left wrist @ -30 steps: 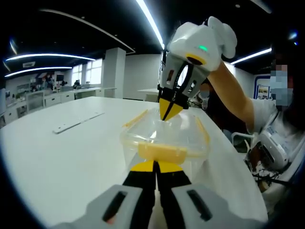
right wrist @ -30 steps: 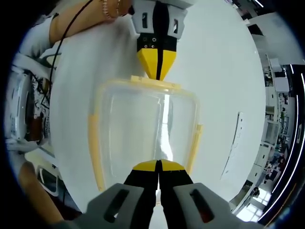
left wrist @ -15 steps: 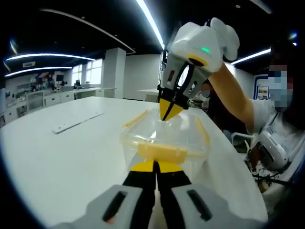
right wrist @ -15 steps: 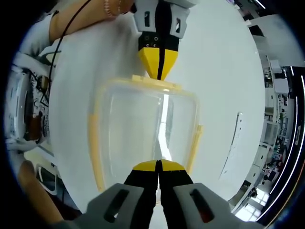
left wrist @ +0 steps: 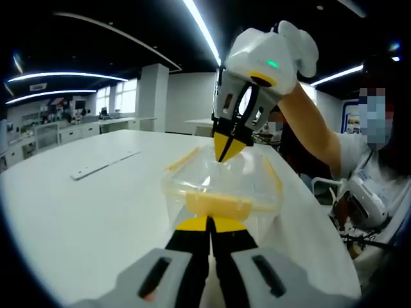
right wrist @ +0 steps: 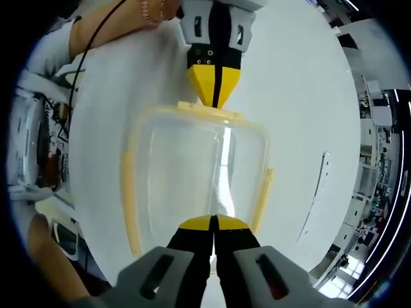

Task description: Snap each plastic latch of the storage box into its locked position after aligning the lid with the box until every specified latch is closed and the lid sits flush.

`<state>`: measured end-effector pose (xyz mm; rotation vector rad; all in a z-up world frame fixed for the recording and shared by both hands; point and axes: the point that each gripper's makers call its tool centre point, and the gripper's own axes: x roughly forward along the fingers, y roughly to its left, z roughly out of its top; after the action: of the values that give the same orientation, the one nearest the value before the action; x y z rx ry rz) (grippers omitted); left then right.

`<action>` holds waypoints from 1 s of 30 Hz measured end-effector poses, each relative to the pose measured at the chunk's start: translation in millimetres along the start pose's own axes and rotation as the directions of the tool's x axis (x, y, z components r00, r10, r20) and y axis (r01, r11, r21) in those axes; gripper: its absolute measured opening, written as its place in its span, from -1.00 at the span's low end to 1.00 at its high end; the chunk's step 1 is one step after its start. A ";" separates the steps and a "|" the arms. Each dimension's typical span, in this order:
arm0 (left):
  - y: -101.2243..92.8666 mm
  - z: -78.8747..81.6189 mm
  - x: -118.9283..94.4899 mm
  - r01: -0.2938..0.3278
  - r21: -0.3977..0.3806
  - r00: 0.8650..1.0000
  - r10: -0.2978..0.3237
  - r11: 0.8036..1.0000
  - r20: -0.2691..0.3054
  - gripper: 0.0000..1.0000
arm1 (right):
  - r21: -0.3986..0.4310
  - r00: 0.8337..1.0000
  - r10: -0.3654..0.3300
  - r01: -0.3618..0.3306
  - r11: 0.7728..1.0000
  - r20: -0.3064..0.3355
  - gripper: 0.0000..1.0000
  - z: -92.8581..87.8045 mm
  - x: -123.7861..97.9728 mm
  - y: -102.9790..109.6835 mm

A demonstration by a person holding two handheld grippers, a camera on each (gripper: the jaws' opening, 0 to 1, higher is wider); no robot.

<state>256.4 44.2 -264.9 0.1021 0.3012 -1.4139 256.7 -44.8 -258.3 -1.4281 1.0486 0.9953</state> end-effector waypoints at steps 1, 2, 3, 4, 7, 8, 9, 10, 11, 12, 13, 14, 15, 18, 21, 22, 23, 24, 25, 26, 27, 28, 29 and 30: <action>-0.2 -0.1 0.1 0.000 -0.001 1.000 0.000 1.000 0.001 -1.00 | -0.002 1.000 -0.004 0.004 1.000 0.003 -1.00 -0.4 -0.1 0.3; 0.2 0.0 0.0 -0.001 -0.002 1.000 0.001 1.000 0.002 -1.00 | 0.000 1.000 -0.007 0.007 1.000 0.011 -1.00 -0.9 -0.5 -0.1; 0.5 0.1 0.0 -0.001 -0.003 1.000 0.001 1.000 0.002 -1.00 | 0.012 1.000 -0.005 0.005 1.000 0.027 -1.00 -0.9 -0.6 -0.5; 0.5 0.0 0.1 -0.001 -0.003 1.000 0.001 1.000 0.002 -1.00 | 0.018 0.999 -0.002 0.002 1.000 0.040 -1.00 -1.2 -0.7 -0.7; 1.2 0.3 0.0 0.002 -0.001 1.000 -0.002 1.000 0.001 -1.00 | 0.031 0.998 0.003 -0.004 1.000 0.059 -1.00 -0.8 -0.5 -1.0; 1.2 0.2 0.1 0.002 -0.001 1.000 -0.002 1.000 0.000 -1.00 | 0.029 0.998 0.003 -0.004 1.000 0.059 -1.00 -0.3 -0.3 -0.8; 1.1 0.2 0.1 0.002 0.000 1.000 -0.002 1.000 -0.001 -1.00 | 0.024 0.998 0.003 -0.004 1.000 0.056 -1.00 0.0 -0.2 -0.8; 1.4 0.2 0.0 0.001 -0.001 1.000 -0.001 1.000 -0.001 -1.00 | 0.027 0.999 0.004 -0.006 1.000 0.052 -1.00 0.3 -0.1 -1.2; 1.6 0.2 0.0 -0.001 -0.002 1.000 0.001 1.000 -0.001 -1.00 | 0.027 0.999 0.004 -0.006 1.000 0.046 -1.00 0.8 0.1 -1.1; 2.3 0.5 -0.2 -0.003 -0.003 1.000 0.003 1.000 -0.001 -1.00 | 0.024 0.999 0.002 -0.002 1.000 0.037 -1.00 1.0 0.3 -0.7; 2.6 0.6 -0.3 -0.004 0.000 1.000 0.004 1.000 -0.004 -1.00 | 0.013 1.000 -0.001 0.001 1.000 0.024 -1.00 1.3 0.5 -0.5; 3.0 0.7 -0.4 -0.005 0.002 1.000 0.005 1.000 -0.005 -1.00 | 0.012 1.000 -0.002 0.002 1.000 0.019 -1.00 1.4 0.5 -0.8; 3.2 0.7 -0.5 -0.005 0.002 1.000 0.005 1.000 -0.006 -1.00 | 0.010 1.000 -0.002 0.002 1.000 0.015 -1.00 1.0 0.4 -0.9; 3.3 0.5 -0.5 -0.004 0.002 1.000 0.004 1.000 -0.006 -1.00 | 0.010 1.000 -0.002 0.002 1.000 0.013 -1.00 0.6 0.2 -1.1; 3.4 0.6 -0.3 -0.003 0.004 1.000 0.003 1.000 -0.009 -1.00 | 0.011 1.000 0.007 -0.007 1.000 0.022 -1.00 0.3 -0.1 -2.3; 3.6 0.6 -0.3 -0.002 0.004 1.000 0.002 1.000 -0.008 -1.00 | 0.013 1.000 0.010 -0.010 1.000 0.024 -1.00 0.4 -0.1 -1.9; 3.9 0.6 -0.2 0.001 -0.001 1.000 -0.001 1.000 -0.007 -1.00 | 0.014 1.000 0.012 -0.012 1.000 0.025 -1.00 0.5 -0.1 -1.5; 3.9 0.6 0.3 0.002 -0.003 1.000 -0.002 1.000 -0.009 -1.00 | 0.016 1.000 0.011 -0.011 1.000 0.025 -1.00 0.4 0.0 -1.5; 3.9 0.7 0.5 0.002 -0.002 1.000 -0.002 1.000 -0.010 -1.00 | 0.014 1.000 0.009 -0.009 1.000 0.024 -1.00 0.6 0.0 -1.3; 3.7 0.7 0.9 0.001 0.000 1.000 -0.001 1.000 -0.015 -1.00 | 0.009 1.000 0.006 -0.006 1.000 0.022 -1.00 0.6 0.0 -1.3; 3.5 -2.9 5.5 0.003 -0.005 1.000 -0.003 1.000 -0.023 -1.00 | 0.015 1.000 0.011 -0.011 1.000 0.019 -1.00 -1.1 0.4 -0.9; 7.2 -0.7 11.3 -0.010 0.013 1.000 0.010 1.000 0.010 -1.00 | 0.020 1.000 0.016 -0.017 1.000 0.021 -1.00 -3.4 3.2 -2.4; 5.9 -11.3 7.3 -0.003 0.013 0.999 0.003 1.000 -0.034 -1.00 | 0.021 1.000 0.016 -0.017 1.000 0.022 -1.00 -4.0 5.3 -3.1; 5.3 -5.7 8.2 -0.018 0.045 0.999 0.020 0.999 -0.049 -1.00 | 0.023 1.000 0.014 -0.015 1.000 0.022 -1.00 -5.2 7.0 -3.8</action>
<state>261.8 38.6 -273.1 0.1766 0.3086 -1.4012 262.4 -50.3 -263.5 -1.3898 1.0527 1.0043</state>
